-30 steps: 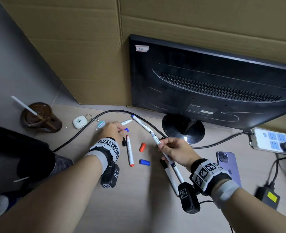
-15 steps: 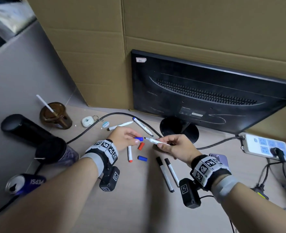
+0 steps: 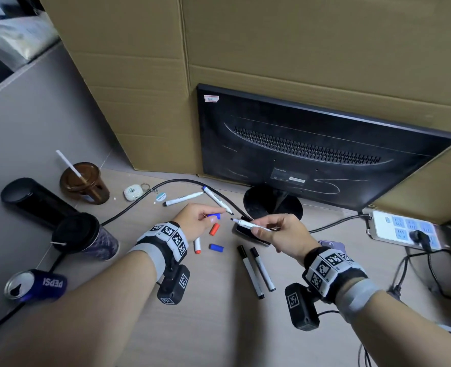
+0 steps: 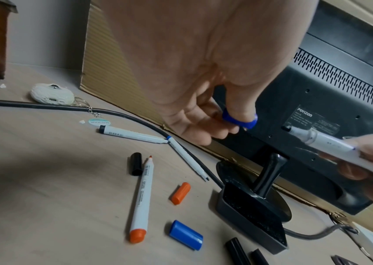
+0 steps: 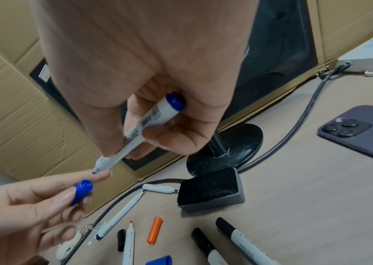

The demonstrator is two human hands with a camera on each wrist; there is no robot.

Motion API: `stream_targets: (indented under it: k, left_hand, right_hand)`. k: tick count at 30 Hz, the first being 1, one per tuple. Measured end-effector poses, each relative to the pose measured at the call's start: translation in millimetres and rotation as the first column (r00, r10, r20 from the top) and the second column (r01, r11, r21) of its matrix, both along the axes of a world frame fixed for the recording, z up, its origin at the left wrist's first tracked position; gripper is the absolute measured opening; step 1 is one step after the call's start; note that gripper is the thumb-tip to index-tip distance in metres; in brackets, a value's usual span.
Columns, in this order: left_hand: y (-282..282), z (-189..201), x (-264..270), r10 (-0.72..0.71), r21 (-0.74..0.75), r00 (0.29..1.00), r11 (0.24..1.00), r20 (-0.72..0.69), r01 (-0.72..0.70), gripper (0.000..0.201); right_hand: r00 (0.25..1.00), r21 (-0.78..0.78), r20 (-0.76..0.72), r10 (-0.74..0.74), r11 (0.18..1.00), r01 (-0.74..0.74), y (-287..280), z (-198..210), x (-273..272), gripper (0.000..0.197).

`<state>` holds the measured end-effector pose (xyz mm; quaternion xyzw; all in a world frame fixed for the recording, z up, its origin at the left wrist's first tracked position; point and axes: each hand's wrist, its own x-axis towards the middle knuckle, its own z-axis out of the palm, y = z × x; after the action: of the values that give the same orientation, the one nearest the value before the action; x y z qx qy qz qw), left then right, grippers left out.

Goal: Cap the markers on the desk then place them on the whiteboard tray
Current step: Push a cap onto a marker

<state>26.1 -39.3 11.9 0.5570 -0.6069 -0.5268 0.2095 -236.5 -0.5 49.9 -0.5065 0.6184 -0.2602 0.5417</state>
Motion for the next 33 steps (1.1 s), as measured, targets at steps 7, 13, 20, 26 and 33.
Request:
stream_targets:
  k: [7,13,20,26,33]
  left_hand:
    - [1,4,-8,0.191,0.144,0.975,0.974,-0.110,-0.175,0.018]
    - [1,13,-11,0.203,0.270,0.949,0.953,-0.243,-0.135,0.010]
    - [5,20,-12,0.151,0.281,0.959,0.956,-0.239,-0.080,0.007]
    - [8,27,-12,0.095,0.146,0.976,0.987,-0.195,-0.067,0.005]
    - [3,31,-18,0.105,0.106,0.980,0.990,-0.170,-0.088,0.007]
  right_hand:
    - [0.999,0.032,-0.025,0.021,0.999,-0.020,3,-2,-3,0.009]
    - [0.997,0.009,-0.010,0.078,0.997,-0.078,4,0,1,0.008]
    - [0.995,-0.022,0.008,0.101,0.995,-0.101,2,0,7,0.010]
    - [0.996,-0.033,0.024,0.089,0.996,-0.088,-1,-1,7,0.010]
    - [0.997,-0.036,0.036,0.064,0.997,-0.063,-6,6,7,0.007]
